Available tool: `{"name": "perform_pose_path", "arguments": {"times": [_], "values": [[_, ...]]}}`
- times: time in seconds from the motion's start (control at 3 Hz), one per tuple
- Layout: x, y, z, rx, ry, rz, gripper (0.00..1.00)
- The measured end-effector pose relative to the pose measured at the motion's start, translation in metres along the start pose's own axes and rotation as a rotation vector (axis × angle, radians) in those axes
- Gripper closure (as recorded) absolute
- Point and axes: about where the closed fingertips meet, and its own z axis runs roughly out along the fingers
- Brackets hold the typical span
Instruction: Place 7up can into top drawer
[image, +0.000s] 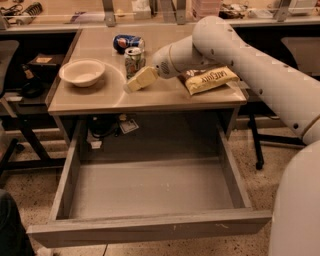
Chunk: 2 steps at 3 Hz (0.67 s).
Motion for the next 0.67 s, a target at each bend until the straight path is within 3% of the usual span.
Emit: {"name": "perform_pose_path", "arguments": {"times": [0.33, 0.67], "values": [[-0.0102, -0.0190, 0.0171, -0.002, -0.016, -0.002, 0.00], [-0.0144, -0.0214, 0.0163, 0.002, -0.024, -0.004, 0.19]]}}
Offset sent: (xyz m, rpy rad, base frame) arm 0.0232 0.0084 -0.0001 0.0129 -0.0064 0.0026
